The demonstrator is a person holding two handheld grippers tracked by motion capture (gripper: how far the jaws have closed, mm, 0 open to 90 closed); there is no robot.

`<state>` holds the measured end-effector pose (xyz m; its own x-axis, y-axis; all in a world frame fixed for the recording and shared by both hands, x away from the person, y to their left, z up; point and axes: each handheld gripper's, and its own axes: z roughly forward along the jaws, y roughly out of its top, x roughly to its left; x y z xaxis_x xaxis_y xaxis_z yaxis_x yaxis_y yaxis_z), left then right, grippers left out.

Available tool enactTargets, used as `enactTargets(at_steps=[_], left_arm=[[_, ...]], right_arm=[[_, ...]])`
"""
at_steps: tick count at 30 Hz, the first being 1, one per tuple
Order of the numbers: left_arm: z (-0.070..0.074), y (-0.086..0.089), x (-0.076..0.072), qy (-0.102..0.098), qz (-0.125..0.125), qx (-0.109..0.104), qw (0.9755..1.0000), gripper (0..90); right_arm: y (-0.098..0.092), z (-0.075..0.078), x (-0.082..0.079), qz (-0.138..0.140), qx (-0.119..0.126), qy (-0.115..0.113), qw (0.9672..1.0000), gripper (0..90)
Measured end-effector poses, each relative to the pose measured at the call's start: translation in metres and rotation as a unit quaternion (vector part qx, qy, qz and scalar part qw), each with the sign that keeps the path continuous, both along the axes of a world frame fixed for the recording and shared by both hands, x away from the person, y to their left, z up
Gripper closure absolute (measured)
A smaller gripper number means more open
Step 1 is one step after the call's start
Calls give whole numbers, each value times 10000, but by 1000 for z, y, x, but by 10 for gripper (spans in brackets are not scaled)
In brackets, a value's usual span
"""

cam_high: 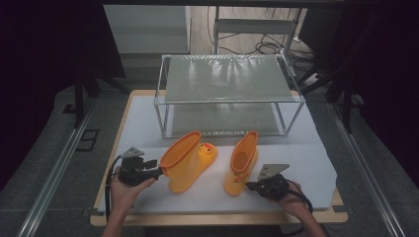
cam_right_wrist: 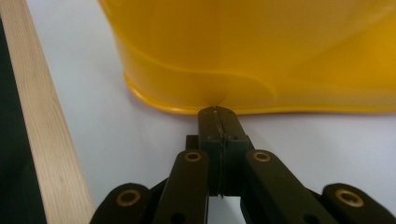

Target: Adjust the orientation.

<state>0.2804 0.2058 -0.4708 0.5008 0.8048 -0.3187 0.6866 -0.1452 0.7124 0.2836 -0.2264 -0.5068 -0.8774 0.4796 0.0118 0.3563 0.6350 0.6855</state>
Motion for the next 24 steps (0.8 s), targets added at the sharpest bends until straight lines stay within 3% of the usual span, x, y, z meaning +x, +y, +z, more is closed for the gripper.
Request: enactTargets(at_steps=[5,9,10,13,14,15,16,17,18,20,21,22,24], left_arm=[[-1,0,1,27,-7,-3,10000,451],[-1,1,0,12,17,-3,10000,451],[-1,1,0,6,28,-9,10000,451],[-2,2,0,28,51,5,10000,452],[-2,2,0,28,51,5,10000,453],[-2,2,0,24,39,9,10000,453],[-2,2,0,34,36,3,10000,452],[-2,2,0,38,35,0,10000,452],[-2,1,1,47,28,-6,10000,452],[-3,1,1,61,24,-5,10000,453],[-3,1,1,77,17,-13,10000,453],[-3,1,1,103,3,-18,9999,456],[-2,2,1,127,-17,-49,9999,455]], right_arm=[[12,-1,0,11,27,-68,10000,899],[5,0,-2,-27,113,-57,9999,881],[-7,2,-3,-235,203,-147,9994,812],[-28,3,0,-692,413,-179,9966,725],[-28,3,0,-692,413,-179,9966,725],[-45,2,3,-1149,521,-252,9917,615],[-54,2,5,-1416,638,-272,9875,566],[-60,1,7,-1559,709,-261,9849,532],[-60,1,7,-1559,709,-261,9849,532],[-75,2,14,-1950,985,-173,9757,480],[-75,2,14,-1950,985,-173,9757,480],[-79,2,15,-2055,1042,-167,9730,452],[-80,1,15,-2089,1039,-178,9722,443]])
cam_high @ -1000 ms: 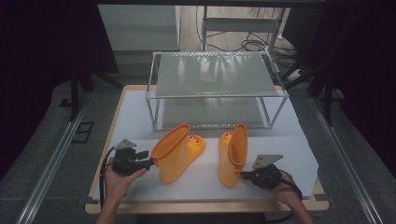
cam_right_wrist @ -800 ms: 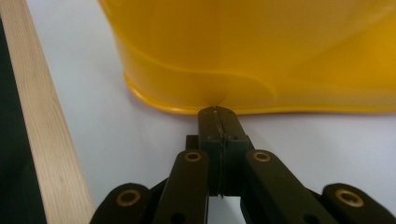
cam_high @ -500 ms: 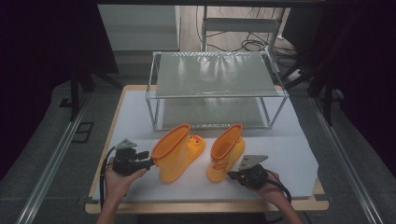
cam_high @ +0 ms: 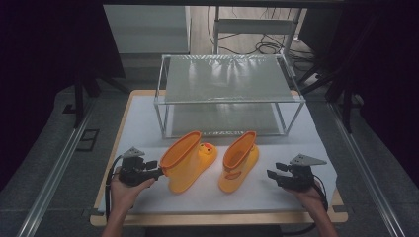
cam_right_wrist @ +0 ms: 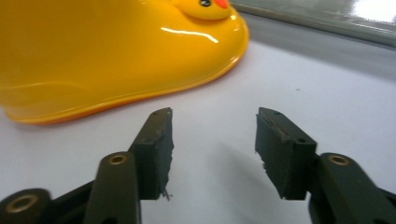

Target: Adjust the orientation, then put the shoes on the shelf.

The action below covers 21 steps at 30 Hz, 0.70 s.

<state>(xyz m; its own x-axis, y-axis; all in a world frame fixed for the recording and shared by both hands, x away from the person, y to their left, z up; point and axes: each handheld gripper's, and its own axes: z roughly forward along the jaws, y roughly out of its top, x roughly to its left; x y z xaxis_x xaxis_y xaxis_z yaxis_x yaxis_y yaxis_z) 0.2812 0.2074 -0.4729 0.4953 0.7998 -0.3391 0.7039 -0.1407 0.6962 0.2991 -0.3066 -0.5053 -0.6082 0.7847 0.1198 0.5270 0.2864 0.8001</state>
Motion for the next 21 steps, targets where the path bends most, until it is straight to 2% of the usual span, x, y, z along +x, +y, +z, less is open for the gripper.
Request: enactTargets(at_steps=[6,11,12,15,16,18,21], left_arm=[[6,4,1,45,-47,-115,9999,460],[15,9,5,147,-215,-264,9993,468],[21,12,8,222,-364,-330,9985,468],[27,15,10,280,-487,-431,9975,467],[36,19,12,304,-599,-494,9965,465],[40,21,13,295,-636,-498,9963,467],[55,26,16,325,-781,-609,9946,487]], right_arm=[[-2,-1,2,-157,97,75,9998,389],[-8,-2,3,-372,231,121,9990,375],[-9,-2,4,-396,234,105,9989,375],[-9,-2,4,-431,226,110,9988,375],[-10,-2,4,-431,188,106,9988,376],[-10,-3,4,-432,152,118,9989,376],[-10,-4,5,-466,143,149,9987,378]])
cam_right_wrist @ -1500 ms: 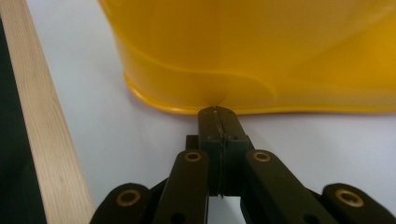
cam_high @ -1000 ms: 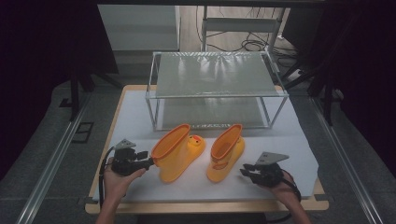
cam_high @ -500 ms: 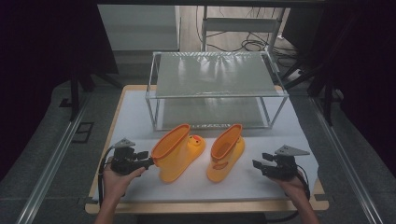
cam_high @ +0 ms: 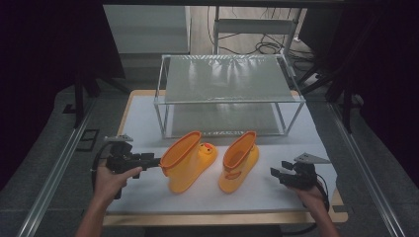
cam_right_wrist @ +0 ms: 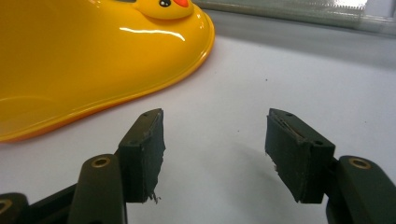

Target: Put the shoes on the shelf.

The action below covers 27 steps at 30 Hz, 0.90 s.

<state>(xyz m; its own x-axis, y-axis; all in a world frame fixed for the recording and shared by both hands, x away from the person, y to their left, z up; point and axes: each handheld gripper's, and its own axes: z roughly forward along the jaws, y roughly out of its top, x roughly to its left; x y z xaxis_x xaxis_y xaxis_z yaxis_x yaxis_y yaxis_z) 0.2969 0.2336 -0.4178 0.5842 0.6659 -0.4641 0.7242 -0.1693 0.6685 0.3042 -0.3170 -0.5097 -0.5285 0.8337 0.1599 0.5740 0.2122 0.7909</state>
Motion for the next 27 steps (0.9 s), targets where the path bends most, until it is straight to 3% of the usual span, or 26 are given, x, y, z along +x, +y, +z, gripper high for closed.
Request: enactTargets(at_steps=[2,3,6,7,8,10,12,13,20,27], left_arm=[[17,1,2,-70,-71,118,9999,487],[17,1,2,-70,-71,118,9999,487],[37,-1,3,-136,-151,222,9995,489],[51,-4,4,-162,-241,239,9993,491],[51,-4,4,-162,-241,239,9993,493],[64,-9,5,-156,-362,285,9988,498],[84,-17,7,-213,-543,259,9980,508],[84,-17,7,-213,-543,259,9980,508],[128,-39,13,-326,-968,94,9947,514],[147,-70,23,-193,-1398,0,9900,521]], right_arm=[[0,0,0,-24,4,-1,10000,380],[0,0,0,-24,4,-1,10000,380],[-1,0,0,-47,-5,-3,10000,383],[-1,0,0,-71,-12,0,10000,384],[-1,0,0,-71,-12,0,10000,384],[-2,0,0,-88,-13,16,10000,386],[-2,-2,1,-119,-52,4,9999,389],[-2,-2,1,-135,-37,15,9999,391],[-3,-2,2,-169,-56,39,9998,393],[-3,-3,2,-188,-38,47,9998,395]])
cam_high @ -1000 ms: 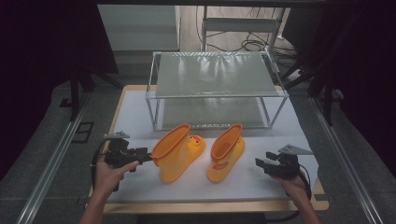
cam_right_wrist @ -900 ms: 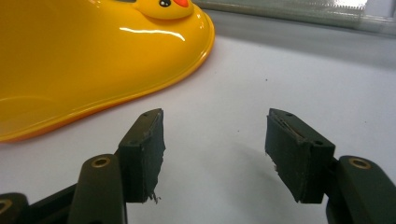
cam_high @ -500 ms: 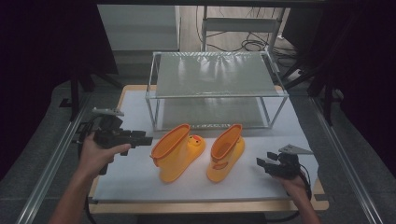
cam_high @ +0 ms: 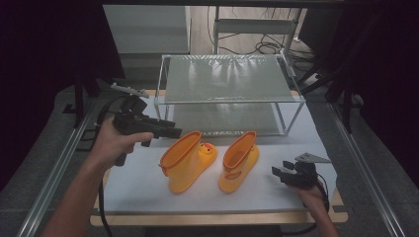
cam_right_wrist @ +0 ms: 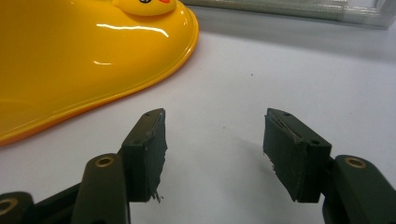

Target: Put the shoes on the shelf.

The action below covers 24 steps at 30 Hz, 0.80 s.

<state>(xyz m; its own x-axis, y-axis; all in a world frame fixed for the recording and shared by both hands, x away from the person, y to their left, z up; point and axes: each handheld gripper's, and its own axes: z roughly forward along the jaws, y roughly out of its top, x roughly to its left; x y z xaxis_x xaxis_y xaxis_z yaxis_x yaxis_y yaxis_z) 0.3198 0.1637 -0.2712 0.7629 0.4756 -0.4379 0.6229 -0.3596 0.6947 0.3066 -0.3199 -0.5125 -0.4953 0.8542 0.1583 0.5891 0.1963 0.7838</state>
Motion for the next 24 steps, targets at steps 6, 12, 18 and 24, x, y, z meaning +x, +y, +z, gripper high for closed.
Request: enactTargets(at_steps=[6,12,18,24], left_arm=[[6,-26,11,134,-213,60,9997,527],[8,-41,16,229,-349,97,9991,529],[5,-63,26,343,-400,222,9984,532],[-7,-92,34,462,-527,593,9958,532]], right_arm=[[-1,0,0,-28,-3,22,10000,395],[-1,-1,1,-56,-3,54,10000,395],[-1,-1,1,-82,-1,64,9999,395],[-2,-1,1,-98,-16,105,9999,396]])
